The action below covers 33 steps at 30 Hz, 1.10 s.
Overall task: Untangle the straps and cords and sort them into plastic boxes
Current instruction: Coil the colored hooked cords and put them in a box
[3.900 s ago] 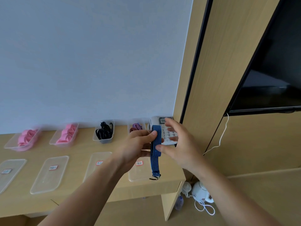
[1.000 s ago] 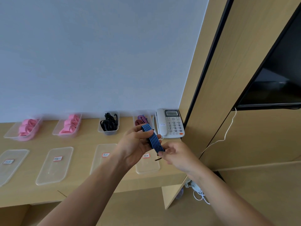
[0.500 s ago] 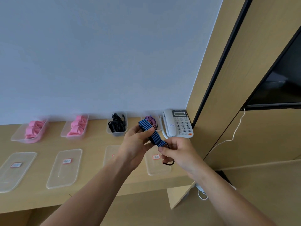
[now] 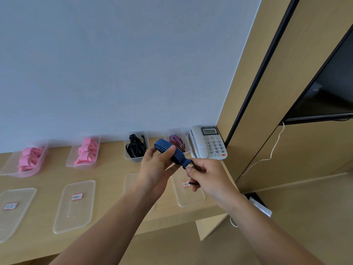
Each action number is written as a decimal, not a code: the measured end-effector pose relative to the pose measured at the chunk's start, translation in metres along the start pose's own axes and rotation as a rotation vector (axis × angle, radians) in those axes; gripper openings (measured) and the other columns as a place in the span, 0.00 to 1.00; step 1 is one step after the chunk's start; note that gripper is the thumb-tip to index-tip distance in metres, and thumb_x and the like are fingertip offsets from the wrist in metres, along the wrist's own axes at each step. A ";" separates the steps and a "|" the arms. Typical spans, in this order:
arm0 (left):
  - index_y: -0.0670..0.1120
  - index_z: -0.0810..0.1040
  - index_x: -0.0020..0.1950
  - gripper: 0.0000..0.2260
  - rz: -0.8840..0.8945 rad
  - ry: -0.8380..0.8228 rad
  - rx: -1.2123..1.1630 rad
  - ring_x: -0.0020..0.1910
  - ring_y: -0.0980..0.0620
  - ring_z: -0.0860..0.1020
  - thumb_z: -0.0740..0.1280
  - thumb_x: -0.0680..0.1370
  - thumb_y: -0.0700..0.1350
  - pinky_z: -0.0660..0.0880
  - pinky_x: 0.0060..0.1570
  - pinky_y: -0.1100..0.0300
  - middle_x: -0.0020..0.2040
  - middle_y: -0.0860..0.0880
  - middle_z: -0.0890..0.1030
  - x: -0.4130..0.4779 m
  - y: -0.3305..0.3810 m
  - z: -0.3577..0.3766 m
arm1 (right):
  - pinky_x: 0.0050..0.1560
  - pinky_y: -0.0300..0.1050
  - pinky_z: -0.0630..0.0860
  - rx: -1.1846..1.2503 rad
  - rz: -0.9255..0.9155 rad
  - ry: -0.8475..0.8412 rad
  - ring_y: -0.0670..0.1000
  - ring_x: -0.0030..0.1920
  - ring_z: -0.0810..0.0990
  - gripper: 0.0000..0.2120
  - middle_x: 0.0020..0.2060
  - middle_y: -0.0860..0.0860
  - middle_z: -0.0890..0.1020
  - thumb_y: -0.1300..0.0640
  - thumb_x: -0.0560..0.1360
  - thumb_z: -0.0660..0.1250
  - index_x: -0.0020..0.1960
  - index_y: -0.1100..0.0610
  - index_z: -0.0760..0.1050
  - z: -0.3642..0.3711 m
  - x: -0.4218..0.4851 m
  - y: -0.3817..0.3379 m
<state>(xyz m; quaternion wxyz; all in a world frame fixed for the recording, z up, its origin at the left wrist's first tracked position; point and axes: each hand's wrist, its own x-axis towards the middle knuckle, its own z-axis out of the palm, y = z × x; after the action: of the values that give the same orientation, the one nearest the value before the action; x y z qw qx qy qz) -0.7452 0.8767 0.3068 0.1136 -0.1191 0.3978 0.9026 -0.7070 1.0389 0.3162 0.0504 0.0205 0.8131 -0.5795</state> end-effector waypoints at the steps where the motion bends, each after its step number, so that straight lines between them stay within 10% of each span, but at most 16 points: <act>1: 0.40 0.69 0.74 0.26 -0.012 -0.004 -0.008 0.52 0.40 0.86 0.74 0.78 0.37 0.83 0.53 0.42 0.49 0.43 0.87 0.001 0.001 -0.001 | 0.37 0.53 0.83 0.017 0.010 0.009 0.51 0.31 0.80 0.07 0.32 0.50 0.77 0.62 0.79 0.67 0.49 0.55 0.83 0.002 -0.001 0.000; 8: 0.38 0.75 0.66 0.22 -0.071 -0.098 -0.013 0.50 0.41 0.86 0.75 0.73 0.37 0.84 0.50 0.45 0.50 0.41 0.87 0.001 0.007 -0.012 | 0.36 0.30 0.75 -0.025 0.084 0.171 0.42 0.45 0.83 0.06 0.42 0.44 0.85 0.56 0.74 0.74 0.51 0.48 0.85 0.011 0.003 0.013; 12: 0.38 0.75 0.65 0.18 -0.081 -0.104 0.038 0.48 0.42 0.86 0.74 0.76 0.36 0.84 0.51 0.44 0.48 0.42 0.86 0.004 0.002 -0.016 | 0.59 0.57 0.80 0.315 0.195 0.083 0.55 0.47 0.86 0.12 0.43 0.54 0.87 0.67 0.77 0.67 0.46 0.54 0.86 0.017 0.008 0.009; 17: 0.42 0.75 0.65 0.18 -0.003 -0.034 0.161 0.47 0.46 0.86 0.73 0.77 0.35 0.84 0.50 0.48 0.45 0.47 0.87 0.018 -0.003 -0.021 | 0.60 0.55 0.80 0.609 0.262 -0.004 0.65 0.52 0.85 0.12 0.50 0.66 0.84 0.69 0.78 0.63 0.48 0.62 0.85 0.019 0.019 0.009; 24: 0.48 0.78 0.65 0.21 -0.022 0.024 0.388 0.51 0.50 0.86 0.77 0.74 0.36 0.77 0.53 0.52 0.54 0.49 0.87 0.059 -0.009 -0.024 | 0.57 0.54 0.81 0.190 0.209 0.015 0.49 0.49 0.86 0.06 0.45 0.49 0.87 0.50 0.77 0.71 0.49 0.51 0.86 0.016 0.060 0.016; 29: 0.43 0.81 0.62 0.20 -0.111 -0.021 0.437 0.49 0.43 0.87 0.71 0.74 0.25 0.83 0.46 0.56 0.58 0.40 0.84 0.102 -0.010 -0.024 | 0.40 0.36 0.78 0.137 0.240 -0.045 0.47 0.44 0.86 0.12 0.42 0.50 0.87 0.56 0.72 0.77 0.53 0.50 0.79 0.004 0.104 0.035; 33: 0.45 0.80 0.63 0.24 -0.151 -0.015 0.484 0.50 0.39 0.87 0.70 0.73 0.23 0.84 0.50 0.50 0.59 0.40 0.83 0.140 -0.013 -0.023 | 0.49 0.46 0.83 -0.016 0.234 -0.085 0.46 0.42 0.86 0.22 0.42 0.49 0.86 0.55 0.67 0.80 0.56 0.44 0.76 -0.006 0.147 0.054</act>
<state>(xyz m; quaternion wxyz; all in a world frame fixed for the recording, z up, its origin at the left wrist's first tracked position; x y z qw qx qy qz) -0.8705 0.8835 0.2399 0.2090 -0.1111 0.5912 0.7710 -0.8483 1.0583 0.2519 0.1524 0.0902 0.8069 -0.5635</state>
